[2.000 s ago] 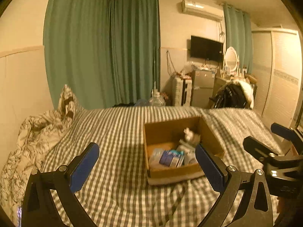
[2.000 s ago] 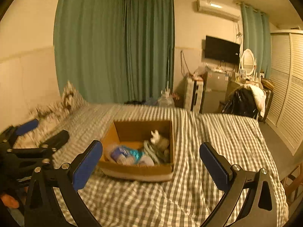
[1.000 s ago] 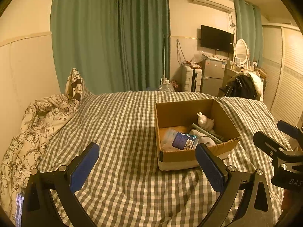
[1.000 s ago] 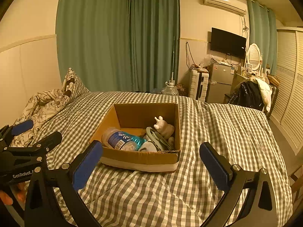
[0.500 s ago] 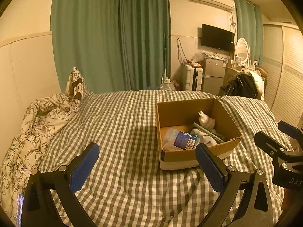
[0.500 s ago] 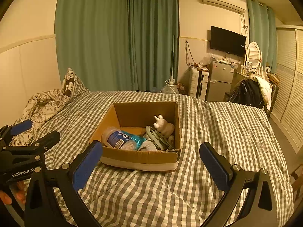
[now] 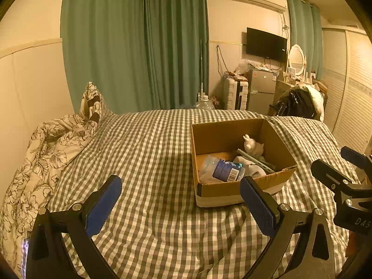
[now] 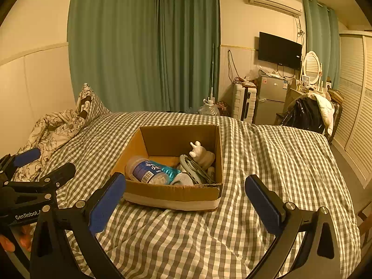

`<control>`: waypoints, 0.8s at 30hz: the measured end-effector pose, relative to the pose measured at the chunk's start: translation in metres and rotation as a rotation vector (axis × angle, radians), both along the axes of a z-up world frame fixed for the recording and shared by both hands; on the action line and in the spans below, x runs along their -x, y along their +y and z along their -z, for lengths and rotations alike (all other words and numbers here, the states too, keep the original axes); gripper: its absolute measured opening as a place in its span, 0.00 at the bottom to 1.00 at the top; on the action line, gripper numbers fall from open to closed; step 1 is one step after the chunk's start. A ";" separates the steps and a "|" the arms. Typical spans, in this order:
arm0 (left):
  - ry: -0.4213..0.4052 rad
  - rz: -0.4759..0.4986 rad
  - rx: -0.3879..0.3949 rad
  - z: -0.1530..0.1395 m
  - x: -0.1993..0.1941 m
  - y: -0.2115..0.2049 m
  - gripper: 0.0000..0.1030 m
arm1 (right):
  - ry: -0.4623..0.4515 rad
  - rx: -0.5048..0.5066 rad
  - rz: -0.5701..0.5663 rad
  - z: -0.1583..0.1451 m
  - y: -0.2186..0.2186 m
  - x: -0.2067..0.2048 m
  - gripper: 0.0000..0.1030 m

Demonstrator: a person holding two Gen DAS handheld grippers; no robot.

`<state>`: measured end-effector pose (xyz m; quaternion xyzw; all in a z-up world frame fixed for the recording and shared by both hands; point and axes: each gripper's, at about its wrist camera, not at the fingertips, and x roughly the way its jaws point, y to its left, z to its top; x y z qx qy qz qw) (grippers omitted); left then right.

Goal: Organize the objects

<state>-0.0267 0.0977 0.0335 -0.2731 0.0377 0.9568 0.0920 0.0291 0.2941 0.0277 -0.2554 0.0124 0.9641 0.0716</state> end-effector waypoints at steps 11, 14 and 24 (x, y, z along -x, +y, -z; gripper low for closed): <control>-0.005 -0.009 -0.030 -0.001 -0.001 -0.007 1.00 | -0.004 0.001 0.001 0.002 -0.001 0.000 1.00; -0.002 -0.011 -0.023 0.000 -0.002 -0.006 1.00 | -0.007 0.001 0.003 0.003 -0.002 -0.001 1.00; 0.005 -0.021 -0.013 0.001 -0.002 -0.006 1.00 | -0.011 -0.001 0.003 0.003 -0.001 -0.001 1.00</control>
